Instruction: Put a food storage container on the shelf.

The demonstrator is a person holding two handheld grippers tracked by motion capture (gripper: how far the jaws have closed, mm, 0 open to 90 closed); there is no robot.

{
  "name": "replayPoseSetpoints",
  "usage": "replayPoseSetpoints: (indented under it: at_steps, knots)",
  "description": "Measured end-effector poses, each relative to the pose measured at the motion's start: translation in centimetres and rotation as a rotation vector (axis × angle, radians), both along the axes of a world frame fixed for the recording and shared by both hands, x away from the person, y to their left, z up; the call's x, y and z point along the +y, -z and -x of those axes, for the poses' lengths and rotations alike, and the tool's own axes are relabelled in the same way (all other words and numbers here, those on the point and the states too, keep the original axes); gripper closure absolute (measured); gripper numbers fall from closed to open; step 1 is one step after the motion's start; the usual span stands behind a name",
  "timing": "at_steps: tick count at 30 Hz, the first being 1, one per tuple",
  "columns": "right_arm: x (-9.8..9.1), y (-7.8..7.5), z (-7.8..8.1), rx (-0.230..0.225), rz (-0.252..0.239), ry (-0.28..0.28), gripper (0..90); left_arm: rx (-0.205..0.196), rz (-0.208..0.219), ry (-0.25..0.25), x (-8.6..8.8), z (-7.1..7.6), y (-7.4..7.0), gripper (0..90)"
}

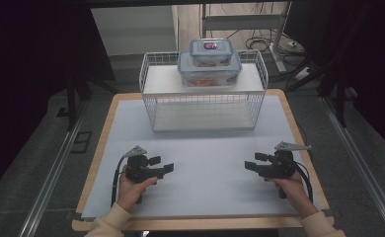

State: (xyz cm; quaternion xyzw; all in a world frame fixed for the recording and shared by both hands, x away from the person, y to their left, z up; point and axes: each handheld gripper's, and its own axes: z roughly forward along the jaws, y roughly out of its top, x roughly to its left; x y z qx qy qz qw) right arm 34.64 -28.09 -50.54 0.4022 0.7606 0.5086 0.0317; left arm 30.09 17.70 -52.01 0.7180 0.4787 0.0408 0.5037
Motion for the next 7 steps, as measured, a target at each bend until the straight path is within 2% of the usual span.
replayPoseSetpoints:
  at_steps: [7]
  knots:
    - [-0.11, -0.08, -0.06, -0.003, -0.009, -0.002, 23.3, 0.005, 0.003, -0.005, 0.19, -0.14, 0.08, 24.1]
